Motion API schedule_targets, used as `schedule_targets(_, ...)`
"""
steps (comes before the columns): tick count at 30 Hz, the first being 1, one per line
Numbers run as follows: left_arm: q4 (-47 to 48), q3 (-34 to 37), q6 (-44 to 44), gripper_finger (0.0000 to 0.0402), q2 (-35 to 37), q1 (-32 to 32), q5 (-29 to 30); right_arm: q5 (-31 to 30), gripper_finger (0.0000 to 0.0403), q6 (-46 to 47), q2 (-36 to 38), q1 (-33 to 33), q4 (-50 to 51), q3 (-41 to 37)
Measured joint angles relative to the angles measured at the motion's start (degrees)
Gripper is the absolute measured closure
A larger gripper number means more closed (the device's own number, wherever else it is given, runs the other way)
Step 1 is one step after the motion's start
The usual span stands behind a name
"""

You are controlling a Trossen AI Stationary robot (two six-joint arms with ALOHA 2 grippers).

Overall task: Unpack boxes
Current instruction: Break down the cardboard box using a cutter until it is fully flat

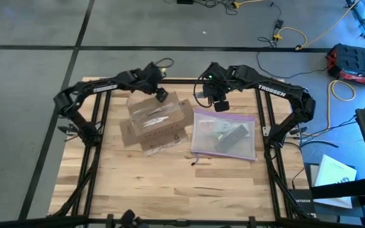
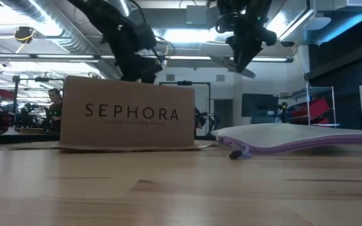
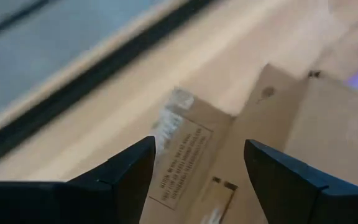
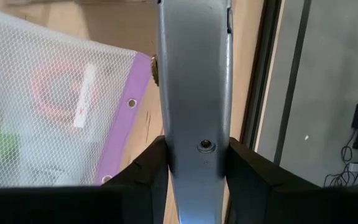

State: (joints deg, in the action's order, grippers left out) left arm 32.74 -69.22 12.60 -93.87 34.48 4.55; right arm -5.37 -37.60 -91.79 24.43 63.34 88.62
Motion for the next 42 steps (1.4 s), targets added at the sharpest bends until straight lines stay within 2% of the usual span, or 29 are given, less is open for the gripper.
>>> schedule_targets(6,-1.0,-0.3,-1.5,0.0166,-0.6,-6.8,-0.2,0.2,0.0292,1.3,0.0,0.0,2.9,0.0)
schedule_targets(10,-1.1,-0.3,-3.1,0.0166,1.1,-11.7,-1.7,5.2,0.0292,0.7,0.2,0.0,7.1,0.0)
schedule_targets(14,-0.5,-0.3,-3.8,0.0166,1.1,-16.2,-5.8,8.8,0.0292,0.4,0.2,-1.3,10.8,0.0)
schedule_targets(16,-0.6,-0.3,-3.8,0.0166,1.2,-17.8,-8.3,9.4,0.0292,-1.1,0.2,-2.7,11.4,0.0)
schedule_targets(18,-0.7,-0.3,-2.8,0.0166,1.4,-19.0,-8.3,8.5,0.0292,-3.5,0.2,-4.7,13.6,0.0)
schedule_targets(23,-2.2,-0.3,-1.5,0.0166,4.6,-19.5,-4.3,5.4,0.0292,-4.8,0.2,-12.0,19.9,0.4)
schedule_targets(29,-1.2,-0.3,-1.3,0.0166,12.5,-21.7,-3.5,4.0,0.0292,2.8,-4.5,-18.6,27.3,7.7)
schedule_targets(32,1.9,-0.4,-3.4,0.0166,15.2,-25.2,-2.7,7.0,0.0292,6.5,-8.7,-19.3,26.2,12.2)
schedule_targets(37,8.3,1.0,-8.4,0.0166,16.9,-35.6,9.7,9.0,0.0292,10.1,-15.5,-19.6,26.3,16.2)
schedule_targets(42,7.0,4.8,-4.0,0.0166,16.2,-42.9,10.9,11.4,0.0292,11.8,-19.2,-19.6,26.7,16.1)
